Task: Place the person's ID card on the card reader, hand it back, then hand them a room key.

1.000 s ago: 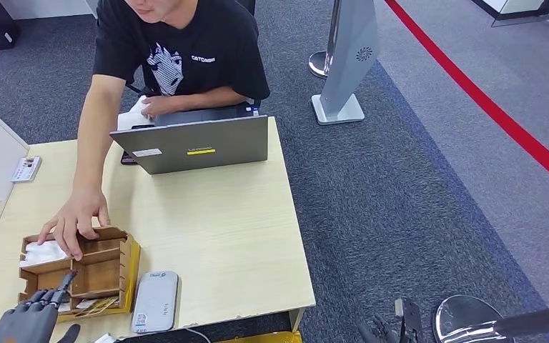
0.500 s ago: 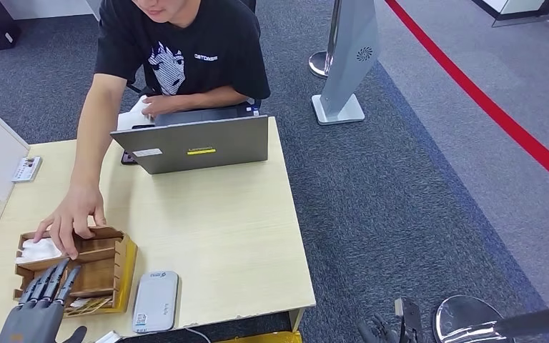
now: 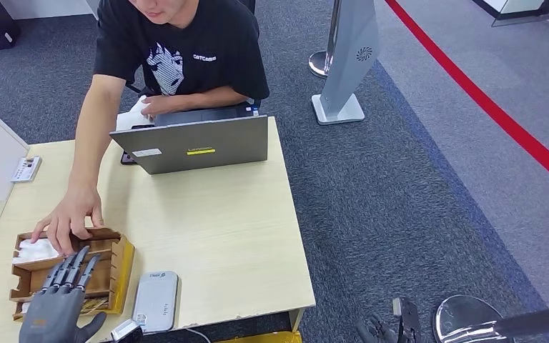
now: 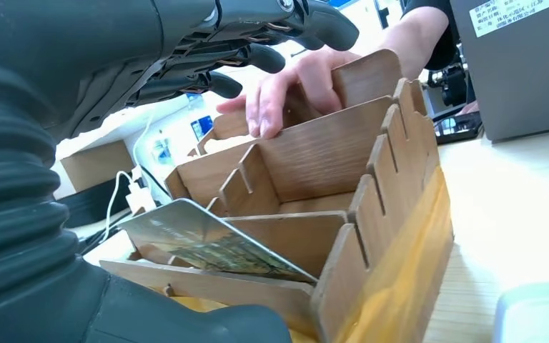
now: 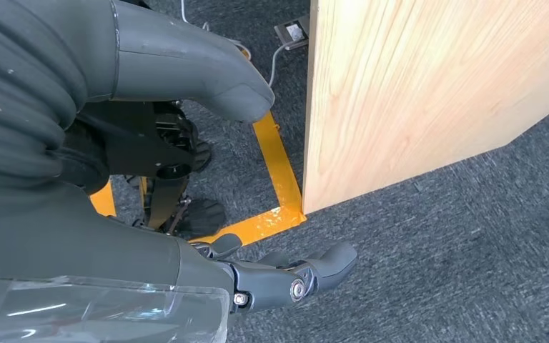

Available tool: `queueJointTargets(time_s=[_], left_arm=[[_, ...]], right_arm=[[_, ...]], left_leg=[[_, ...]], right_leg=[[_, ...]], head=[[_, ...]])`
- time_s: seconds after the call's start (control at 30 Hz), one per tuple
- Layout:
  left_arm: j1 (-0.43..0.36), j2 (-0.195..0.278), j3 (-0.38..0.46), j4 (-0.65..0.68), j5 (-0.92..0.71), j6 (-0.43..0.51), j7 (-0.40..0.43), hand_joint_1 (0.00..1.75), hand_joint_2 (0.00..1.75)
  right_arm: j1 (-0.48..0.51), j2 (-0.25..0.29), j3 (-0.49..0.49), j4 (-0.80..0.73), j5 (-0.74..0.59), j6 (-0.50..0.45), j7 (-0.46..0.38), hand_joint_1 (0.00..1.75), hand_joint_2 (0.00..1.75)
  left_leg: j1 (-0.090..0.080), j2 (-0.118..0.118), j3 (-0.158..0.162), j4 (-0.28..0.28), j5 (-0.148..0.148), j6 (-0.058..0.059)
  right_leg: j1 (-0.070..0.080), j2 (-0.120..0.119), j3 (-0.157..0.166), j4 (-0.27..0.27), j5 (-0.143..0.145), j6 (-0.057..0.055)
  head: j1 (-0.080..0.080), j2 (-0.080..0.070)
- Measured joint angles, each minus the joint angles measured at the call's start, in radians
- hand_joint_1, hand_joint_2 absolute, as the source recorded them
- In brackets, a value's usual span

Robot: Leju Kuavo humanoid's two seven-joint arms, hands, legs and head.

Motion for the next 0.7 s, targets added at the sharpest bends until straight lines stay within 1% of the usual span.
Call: queueJointTargets(time_s=[0.27,0.6,0.63,0.7], left_arm=[[0.001,-0.004,-0.005,0.003,0.0,-0.001,0.001,0.0,1.75],[0.025,0.028,-0.002,0.003,0.002,0.005,0.025,0.0,1.75],[0.028,0.031,-0.001,0.003,0.003,0.006,0.027,0.05,1.75],[0.032,0.035,0.003,0.003,0.005,0.008,0.03,0.9,1.75]], right_arm=[[0.0,0.0,0.014,0.0,-0.013,-0.011,-0.002,0.0,1.75],[0.002,0.0,0.016,-0.009,-0.019,-0.025,-0.003,0.0,1.75],[0.003,0.0,0.016,-0.009,-0.021,-0.026,-0.003,0.0,1.75],[0.003,0.0,0.016,-0.01,-0.025,-0.029,-0.003,0.0,1.75]], left_leg=[[0.0,0.0,0.0,0.0,0.0,0.0],[0.0,0.0,0.0,0.0,0.0,0.0],[0.0,0.0,0.0,0.0,0.0,0.0],[0.0,0.0,0.0,0.0,0.0,0.0]], right_leg=[[0.0,0.0,0.0,0.0,0.0,0.0],[0.0,0.0,0.0,0.0,0.0,0.0],[0.0,0.0,0.0,0.0,0.0,0.0],[0.0,0.0,0.0,0.0,0.0,0.0]], head=[[0.0,0.0],[0.0,0.0],[0.0,0.0],[0.0,0.0]])
